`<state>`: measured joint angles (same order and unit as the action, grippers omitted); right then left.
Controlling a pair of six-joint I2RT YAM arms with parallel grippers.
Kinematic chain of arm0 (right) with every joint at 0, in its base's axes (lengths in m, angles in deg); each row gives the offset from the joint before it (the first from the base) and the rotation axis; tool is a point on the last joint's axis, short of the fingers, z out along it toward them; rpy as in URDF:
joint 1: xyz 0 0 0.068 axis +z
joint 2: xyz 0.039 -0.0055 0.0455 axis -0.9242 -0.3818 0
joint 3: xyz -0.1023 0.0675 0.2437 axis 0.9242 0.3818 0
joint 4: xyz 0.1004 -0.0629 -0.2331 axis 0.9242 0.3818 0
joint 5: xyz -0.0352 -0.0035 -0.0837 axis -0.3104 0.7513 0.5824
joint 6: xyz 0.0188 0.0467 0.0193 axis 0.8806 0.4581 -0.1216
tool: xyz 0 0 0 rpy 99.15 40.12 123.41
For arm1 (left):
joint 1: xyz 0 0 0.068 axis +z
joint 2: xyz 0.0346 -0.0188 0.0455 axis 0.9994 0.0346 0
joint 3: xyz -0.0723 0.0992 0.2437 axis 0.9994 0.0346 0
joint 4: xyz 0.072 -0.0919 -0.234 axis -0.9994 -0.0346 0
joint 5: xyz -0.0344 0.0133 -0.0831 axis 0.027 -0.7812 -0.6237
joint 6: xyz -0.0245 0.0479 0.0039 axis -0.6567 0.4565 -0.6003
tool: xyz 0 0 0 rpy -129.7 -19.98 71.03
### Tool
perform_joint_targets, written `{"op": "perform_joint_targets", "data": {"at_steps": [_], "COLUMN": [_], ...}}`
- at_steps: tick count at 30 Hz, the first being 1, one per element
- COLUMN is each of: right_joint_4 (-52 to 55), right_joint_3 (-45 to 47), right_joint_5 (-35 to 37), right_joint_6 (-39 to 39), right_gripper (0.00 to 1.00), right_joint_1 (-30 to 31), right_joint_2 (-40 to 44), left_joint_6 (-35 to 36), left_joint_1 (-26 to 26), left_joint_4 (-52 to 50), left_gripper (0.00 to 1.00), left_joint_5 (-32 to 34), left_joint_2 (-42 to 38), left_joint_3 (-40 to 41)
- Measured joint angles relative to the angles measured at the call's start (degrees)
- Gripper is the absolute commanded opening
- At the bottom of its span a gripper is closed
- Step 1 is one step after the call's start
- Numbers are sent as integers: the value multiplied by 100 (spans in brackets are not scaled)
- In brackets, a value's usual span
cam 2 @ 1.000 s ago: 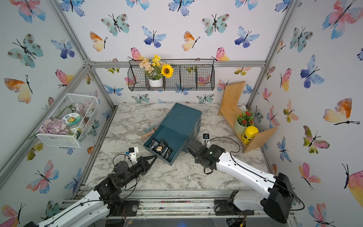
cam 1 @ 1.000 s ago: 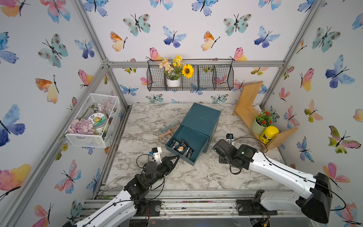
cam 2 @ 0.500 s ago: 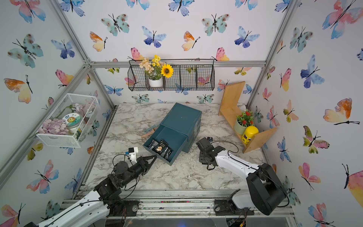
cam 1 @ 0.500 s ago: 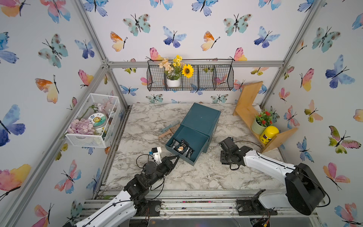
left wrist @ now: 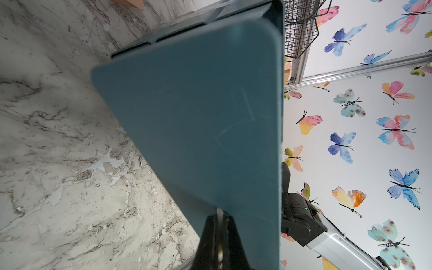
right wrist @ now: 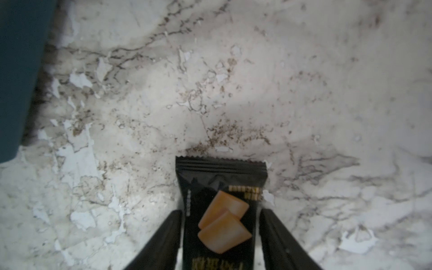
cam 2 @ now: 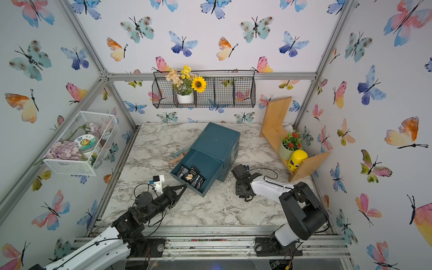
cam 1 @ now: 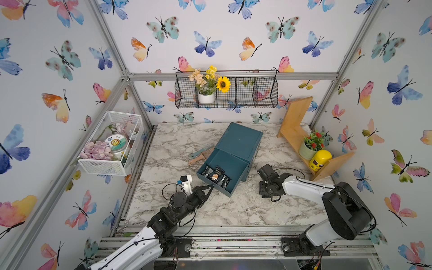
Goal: Take the cookies out of the drawer
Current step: Place the cookie at the center of the board.
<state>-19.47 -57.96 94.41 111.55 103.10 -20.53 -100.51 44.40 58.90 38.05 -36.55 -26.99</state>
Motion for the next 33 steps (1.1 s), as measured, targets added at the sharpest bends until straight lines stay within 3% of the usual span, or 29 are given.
{"op": "perform_joint_targets", "data": {"at_steps": [9,18,21,25,33], "right_joint_4": [1088,1237,1239,1259,1871], "right_joint_3": [-1204,-2693,-3351,-4120,-4645], "right_joint_5": [173,-374,-752,-1252,-2002], "right_joint_6": [-341,-1770,-2197,-2830,-3899], "right_gripper": [67,59,59,61,61], "right_joint_1": [0,9,153,796,1635], "right_joint_2": [616,1506,1379,898,-321], "left_joint_6": [0,26,26,37,46], "left_joint_1": [0,0,0,0,0], "left_joint_4": [0,0,-2,-2,-35], "left_gripper": [0,0,0,0,0], "left_joint_5": [0,0,0,0,0], "left_joint_2": [0,-13,-26,-28,-59], "left_joint_3": [0,0,0,0,0]}}
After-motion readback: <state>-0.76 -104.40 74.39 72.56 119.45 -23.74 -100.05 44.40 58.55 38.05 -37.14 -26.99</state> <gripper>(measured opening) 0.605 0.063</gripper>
